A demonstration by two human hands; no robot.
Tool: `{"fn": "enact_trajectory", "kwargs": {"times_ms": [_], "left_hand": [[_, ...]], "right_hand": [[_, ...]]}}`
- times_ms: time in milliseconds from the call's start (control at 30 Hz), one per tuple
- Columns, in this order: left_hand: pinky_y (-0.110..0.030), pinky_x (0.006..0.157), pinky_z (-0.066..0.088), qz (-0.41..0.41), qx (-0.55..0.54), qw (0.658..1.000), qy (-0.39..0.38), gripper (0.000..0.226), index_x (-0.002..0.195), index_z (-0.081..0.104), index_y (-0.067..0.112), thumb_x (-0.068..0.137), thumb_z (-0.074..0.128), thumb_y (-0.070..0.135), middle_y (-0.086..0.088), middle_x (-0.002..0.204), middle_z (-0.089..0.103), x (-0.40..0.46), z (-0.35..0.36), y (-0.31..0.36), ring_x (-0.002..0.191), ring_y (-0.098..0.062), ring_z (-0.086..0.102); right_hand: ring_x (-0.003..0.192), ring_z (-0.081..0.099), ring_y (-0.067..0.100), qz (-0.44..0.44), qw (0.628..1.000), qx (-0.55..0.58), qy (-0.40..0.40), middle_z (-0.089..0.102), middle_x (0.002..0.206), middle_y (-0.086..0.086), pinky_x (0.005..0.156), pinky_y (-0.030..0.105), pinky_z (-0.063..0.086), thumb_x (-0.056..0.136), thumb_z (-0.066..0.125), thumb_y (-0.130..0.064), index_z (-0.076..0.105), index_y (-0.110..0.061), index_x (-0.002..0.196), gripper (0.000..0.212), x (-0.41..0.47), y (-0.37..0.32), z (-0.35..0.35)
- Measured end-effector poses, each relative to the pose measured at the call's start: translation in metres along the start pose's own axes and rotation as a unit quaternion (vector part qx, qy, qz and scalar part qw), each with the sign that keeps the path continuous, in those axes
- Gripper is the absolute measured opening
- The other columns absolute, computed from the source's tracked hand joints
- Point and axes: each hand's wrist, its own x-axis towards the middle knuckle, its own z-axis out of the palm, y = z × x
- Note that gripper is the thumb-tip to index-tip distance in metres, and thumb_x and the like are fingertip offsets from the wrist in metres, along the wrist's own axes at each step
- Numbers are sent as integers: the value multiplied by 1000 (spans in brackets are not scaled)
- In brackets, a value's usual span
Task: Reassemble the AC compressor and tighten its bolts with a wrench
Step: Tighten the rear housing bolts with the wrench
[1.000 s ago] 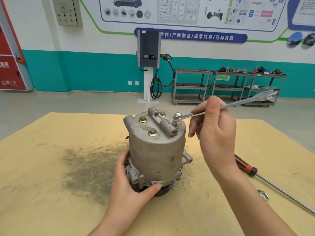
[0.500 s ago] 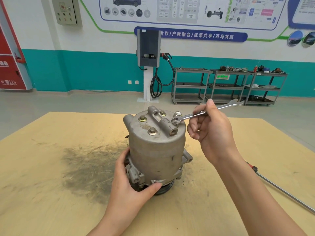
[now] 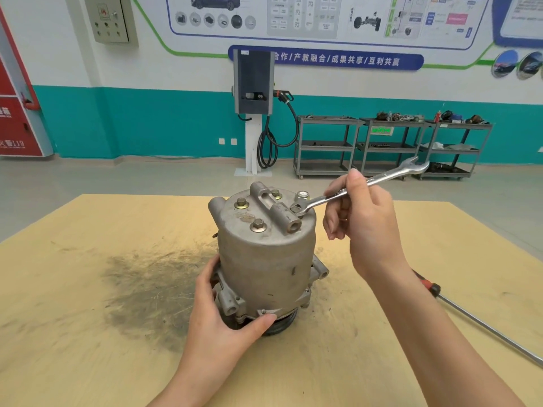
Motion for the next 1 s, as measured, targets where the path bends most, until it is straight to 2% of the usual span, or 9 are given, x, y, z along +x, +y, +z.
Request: {"fn": "enact_trajectory", "kwargs": {"times_ms": [133, 267, 367, 433, 500, 600, 700, 833, 1000], "left_hand": [[-15, 88, 39, -8, 11, 1000, -1, 100, 113, 23, 82, 40, 86, 57, 55, 121, 38, 0, 0, 1, 116, 25, 41], [-16, 91, 38, -9, 15, 1000, -1, 99, 114, 21, 82, 40, 84, 60, 56, 120, 36, 1, 0, 0, 117, 26, 39], [-16, 89, 39, -12, 11, 1000, -3, 99, 113, 22, 82, 39, 84, 60, 56, 120, 36, 1, 0, 1, 116, 26, 40], [-15, 88, 40, -11, 9, 1000, -2, 98, 112, 22, 83, 40, 84, 58, 56, 120, 37, 1, 0, 1, 115, 25, 42], [-15, 86, 40, -9, 7, 1000, -2, 98, 112, 23, 82, 40, 84, 57, 56, 120, 37, 1, 0, 1, 115, 26, 41], [-14, 84, 41, -6, 7, 1000, -3, 98, 113, 23, 82, 40, 84, 56, 56, 120, 37, 1, 0, 2, 116, 27, 40], [-15, 85, 41, -9, 4, 1000, -2, 97, 112, 24, 82, 41, 84, 55, 55, 120, 38, 1, 0, 2, 117, 24, 42], [-14, 85, 41, -8, 4, 1000, -1, 97, 112, 23, 83, 40, 84, 55, 56, 120, 37, 1, 0, 3, 117, 25, 41], [-14, 86, 40, -5, 5, 1000, -1, 98, 113, 24, 82, 40, 84, 55, 55, 120, 38, 1, 0, 3, 117, 25, 41]], "right_hand": [[38, 42, 16, -30, 999, -13, 39, 46, 41, 2, 40, 22, 34, 107, 30, -26, 58, -15, 69, 48, -4, 7, 4], [38, 45, 14, -147, 984, -86, 47, 47, 43, 6, 44, 26, 38, 103, 34, -36, 56, -20, 70, 42, -12, 5, 10], [39, 48, 18, -274, 936, -219, 27, 49, 46, -1, 41, 38, 40, 99, 39, -41, 58, -12, 73, 43, -16, -2, 12], [39, 42, 13, -346, 892, -291, 20, 47, 49, -6, 39, 29, 37, 100, 39, -46, 60, -5, 72, 54, -19, -6, 14], [39, 38, 11, -372, 876, -305, 22, 46, 50, -8, 39, 24, 33, 100, 38, -46, 61, -3, 72, 56, -20, -10, 16], [40, 48, 16, -304, 928, -212, 37, 51, 48, 2, 41, 32, 37, 100, 40, -42, 59, -6, 76, 47, -18, -12, 12], [43, 49, 13, -156, 984, -74, 44, 52, 49, 9, 44, 19, 35, 103, 33, -40, 56, -12, 76, 46, -12, -15, 5], [45, 52, 17, -46, 999, 5, 22, 54, 49, 3, 41, 24, 34, 100, 32, -44, 56, -12, 75, 47, -5, -12, 3], [43, 50, 18, 56, 997, 55, -2, 53, 49, 7, 39, 25, 31, 104, 31, -39, 55, -10, 77, 47, 3, -2, -1]]}}
